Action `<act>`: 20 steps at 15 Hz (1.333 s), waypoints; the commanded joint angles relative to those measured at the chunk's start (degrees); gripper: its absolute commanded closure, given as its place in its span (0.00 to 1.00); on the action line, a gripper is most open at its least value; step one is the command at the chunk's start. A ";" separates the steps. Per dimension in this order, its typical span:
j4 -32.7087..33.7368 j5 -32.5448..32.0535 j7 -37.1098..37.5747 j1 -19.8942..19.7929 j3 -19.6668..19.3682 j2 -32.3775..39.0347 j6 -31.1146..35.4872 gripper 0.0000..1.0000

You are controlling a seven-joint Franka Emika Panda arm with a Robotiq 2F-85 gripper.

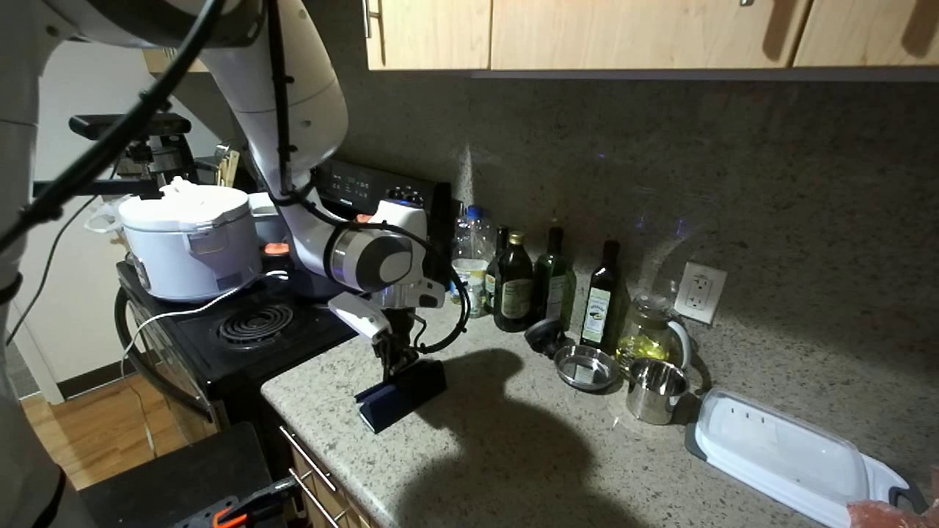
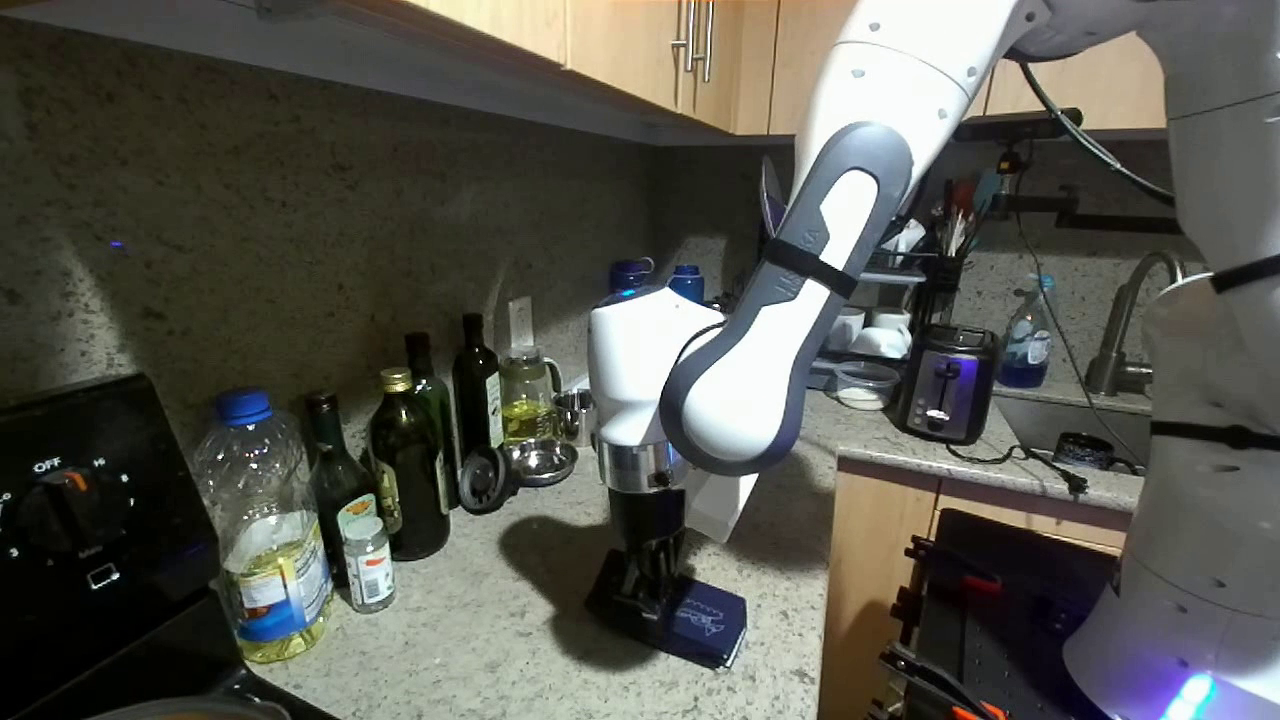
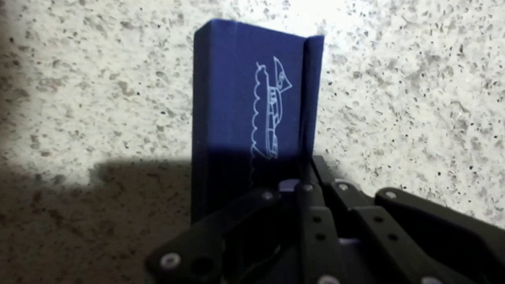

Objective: Open the blue glasses case

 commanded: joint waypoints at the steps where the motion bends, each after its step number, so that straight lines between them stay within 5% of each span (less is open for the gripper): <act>1: -2.67 2.20 -1.70 -0.67 1.54 -3.48 1.66 0.99; 20: -13.71 -1.48 3.50 -0.97 1.07 -21.35 3.68 0.99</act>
